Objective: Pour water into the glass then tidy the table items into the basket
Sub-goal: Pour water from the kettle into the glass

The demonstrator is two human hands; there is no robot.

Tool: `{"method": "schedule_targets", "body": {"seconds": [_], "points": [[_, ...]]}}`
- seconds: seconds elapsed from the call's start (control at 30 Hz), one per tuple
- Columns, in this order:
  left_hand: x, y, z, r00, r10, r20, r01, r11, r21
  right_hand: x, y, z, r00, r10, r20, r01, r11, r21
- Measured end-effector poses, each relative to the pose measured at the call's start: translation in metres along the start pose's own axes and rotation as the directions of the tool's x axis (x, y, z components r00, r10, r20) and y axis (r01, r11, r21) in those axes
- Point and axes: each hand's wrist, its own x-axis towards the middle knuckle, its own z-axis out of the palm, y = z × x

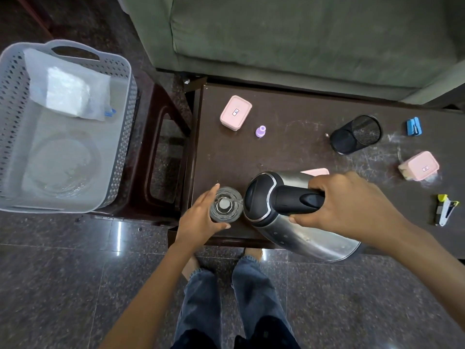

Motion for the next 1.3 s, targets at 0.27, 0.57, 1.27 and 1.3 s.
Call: {"method": "schedule_targets", "body": {"seconds": [0.27,0.57,1.27,1.3], "points": [[-0.0009,0.0031,-0.0017,1.0,-0.013,0.003,0.013,1.0,-0.007,-0.0016,0.0021,-0.0026,1.0,0.013,-0.003,-0.013,1.0,0.0],[-0.0029,0.0073,-0.0026,1.0,-0.021,-0.003,0.021,1.0,-0.01,-0.0061,-0.0013,-0.0049,1.0,-0.007,0.001,0.007,1.0,-0.025],[-0.0028,0.0079,-0.0024,1.0,-0.016,0.002,0.016,0.999,0.029,-0.0068,0.0071,0.0005,0.999,-0.045,-0.01,0.045,0.998,-0.035],[-0.003,0.008,-0.0024,1.0,-0.015,0.001,0.014,0.999,0.03,-0.0065,0.007,0.0005,0.999,-0.046,-0.012,0.046,0.998,-0.033]]}}
